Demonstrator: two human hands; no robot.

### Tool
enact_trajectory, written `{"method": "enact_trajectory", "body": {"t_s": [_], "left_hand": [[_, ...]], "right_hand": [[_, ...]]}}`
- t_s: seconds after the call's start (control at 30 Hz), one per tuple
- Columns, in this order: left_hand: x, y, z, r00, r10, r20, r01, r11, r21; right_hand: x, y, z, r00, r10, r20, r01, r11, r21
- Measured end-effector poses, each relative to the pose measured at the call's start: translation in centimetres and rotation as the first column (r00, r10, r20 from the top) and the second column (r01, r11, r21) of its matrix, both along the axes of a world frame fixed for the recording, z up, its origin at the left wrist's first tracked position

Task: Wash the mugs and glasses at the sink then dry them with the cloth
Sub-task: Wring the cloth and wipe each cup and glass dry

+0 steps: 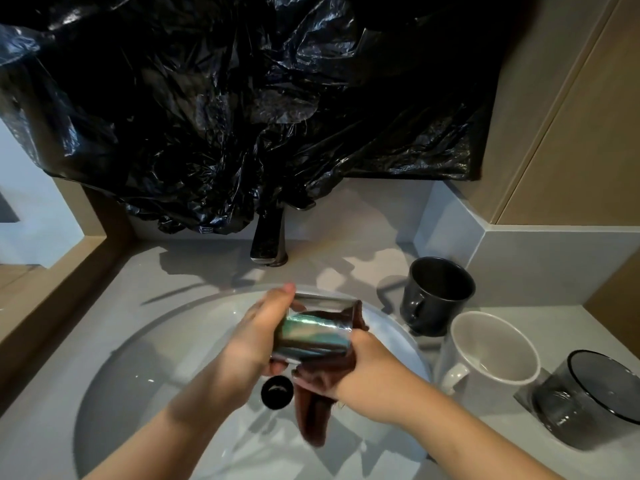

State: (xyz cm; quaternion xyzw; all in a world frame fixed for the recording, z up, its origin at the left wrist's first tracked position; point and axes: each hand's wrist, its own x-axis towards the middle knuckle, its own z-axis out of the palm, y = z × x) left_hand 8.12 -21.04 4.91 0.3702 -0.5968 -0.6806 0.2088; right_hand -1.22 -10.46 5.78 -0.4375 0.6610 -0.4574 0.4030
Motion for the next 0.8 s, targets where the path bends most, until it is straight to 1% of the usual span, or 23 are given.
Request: {"method": "enact_trajectory", "body": {"t_s": [0.03, 0.07, 0.1, 0.13, 0.17, 0.2, 0.23, 0.27, 0.3, 0.33, 0.37, 0.4, 0.43, 0.47, 0.53, 0.57, 0.6, 0.63, 0.67, 0.7, 0.73, 0.77, 0.8], "left_hand": [[0.2, -0.1, -0.5, 1.000, 0.001, -0.030, -0.006, 0.982, -0.187], [0.5, -0.3, -0.9, 0.998, -0.030, -0.057, 0.005, 0.916, -0.401], [0.8, -0.5, -1.3, 0.996, -0.075, -0.056, 0.029, 0.818, -0.575], [1.0, -0.8, -1.8, 0.993, -0.109, -0.042, 0.051, 0.724, -0.688], [1.1, -0.9, -2.0, 0.991, -0.130, -0.024, 0.071, 0.679, -0.731], [1.2, -1.1, -2.1, 0.987, -0.158, -0.007, 0.104, 0.682, -0.724], [1.3, -1.1, -1.9, 0.981, -0.193, 0.001, 0.144, 0.730, -0.668], [1.4, -1.1, -1.7, 0.975, -0.221, 0.001, 0.185, 0.814, -0.550], [1.5, -0.7, -1.1, 0.969, -0.247, -0.002, 0.228, 0.899, -0.373], [1.5, -0.5, -0.5, 0.964, -0.267, 0.011, 0.265, 0.951, -0.160], [1.3, -0.4, -0.1, 0.963, -0.269, 0.020, 0.268, 0.963, 0.031], [0.9, -0.2, 0.1, 0.969, -0.248, 0.012, 0.242, 0.956, 0.167], [0.4, 0.1, 0.4, 0.981, -0.193, 0.023, 0.183, 0.957, 0.227], [0.0, 0.4, 0.5, 0.991, -0.129, 0.040, 0.117, 0.969, 0.219], [-0.7, 0.7, 0.2, 1.000, -0.024, -0.012, 0.025, 0.997, 0.072], [-0.8, 0.8, -0.2, 0.999, -0.003, -0.033, 0.001, 0.998, -0.063], [-0.7, 0.7, -0.6, 1.000, -0.005, -0.029, -0.003, 0.967, -0.255], [-0.5, 0.4, -1.1, 1.000, -0.028, -0.010, 0.021, 0.894, -0.448], [-0.2, 0.0, -1.8, 0.999, -0.046, 0.008, 0.041, 0.808, -0.588], [0.1, -0.3, -2.2, 0.997, -0.074, 0.013, 0.064, 0.750, -0.659], [0.4, -0.6, -2.6, 0.993, -0.119, 0.018, 0.100, 0.741, -0.664], [0.7, -0.8, -2.7, 0.984, -0.175, 0.013, 0.146, 0.774, -0.616], [0.8, -0.9, -2.6, 0.973, -0.231, -0.015, 0.192, 0.844, -0.501]], "right_hand": [[-0.1, 0.1, -0.1, 0.970, -0.040, 0.239, 0.042, 0.999, -0.004], [-0.2, 0.3, 0.0, 0.882, -0.057, 0.468, 0.056, 0.998, 0.015], [-0.4, 0.5, 0.1, 0.769, -0.070, 0.636, 0.053, 0.998, 0.046], [-0.6, 0.7, 0.4, 0.695, -0.083, 0.715, 0.052, 0.996, 0.066], [-0.6, 0.8, 0.5, 0.684, -0.083, 0.725, 0.047, 0.996, 0.070], [-0.7, 1.0, 0.7, 0.709, -0.071, 0.701, 0.041, 0.997, 0.059], [-0.8, 1.1, 0.8, 0.753, -0.059, 0.655, 0.049, 0.998, 0.034], [-0.9, 1.1, 1.1, 0.798, -0.038, 0.602, 0.063, 0.998, -0.020], [-1.1, 1.1, 1.2, 0.866, -0.025, 0.499, 0.067, 0.996, -0.066], [-1.3, 1.1, 1.0, 0.944, -0.023, 0.329, 0.055, 0.994, -0.089], [-1.2, 1.1, 0.7, 0.993, 0.014, 0.114, -0.004, 0.996, -0.089], [-1.2, 1.1, 0.3, 0.995, 0.066, -0.080, -0.071, 0.996, -0.060], [-1.1, 1.1, -0.1, 0.977, 0.098, -0.188, -0.105, 0.994, -0.028], [-0.8, 1.1, -0.2, 0.968, 0.100, -0.231, -0.106, 0.994, -0.012], [-0.5, 0.8, -0.3, 0.995, 0.008, -0.098, -0.014, 0.998, -0.064], [-0.5, 0.7, -0.5, 0.993, -0.051, 0.106, 0.059, 0.995, -0.075], [-0.5, 0.7, -0.7, 0.933, -0.078, 0.350, 0.102, 0.993, -0.052], [-0.6, 0.6, -0.7, 0.832, -0.093, 0.548, 0.116, 0.993, -0.009], [-0.7, 0.7, -0.6, 0.756, -0.092, 0.648, 0.113, 0.994, 0.009], [-0.9, 0.7, -0.7, 0.743, -0.090, 0.663, 0.111, 0.994, 0.010], [-0.9, 0.8, -0.5, 0.765, -0.081, 0.639, 0.099, 0.995, 0.007], [-1.0, 0.8, -0.6, 0.807, -0.078, 0.585, 0.100, 0.995, -0.006], [-1.1, 0.8, -0.7, 0.864, -0.083, 0.497, 0.112, 0.993, -0.029]]}}
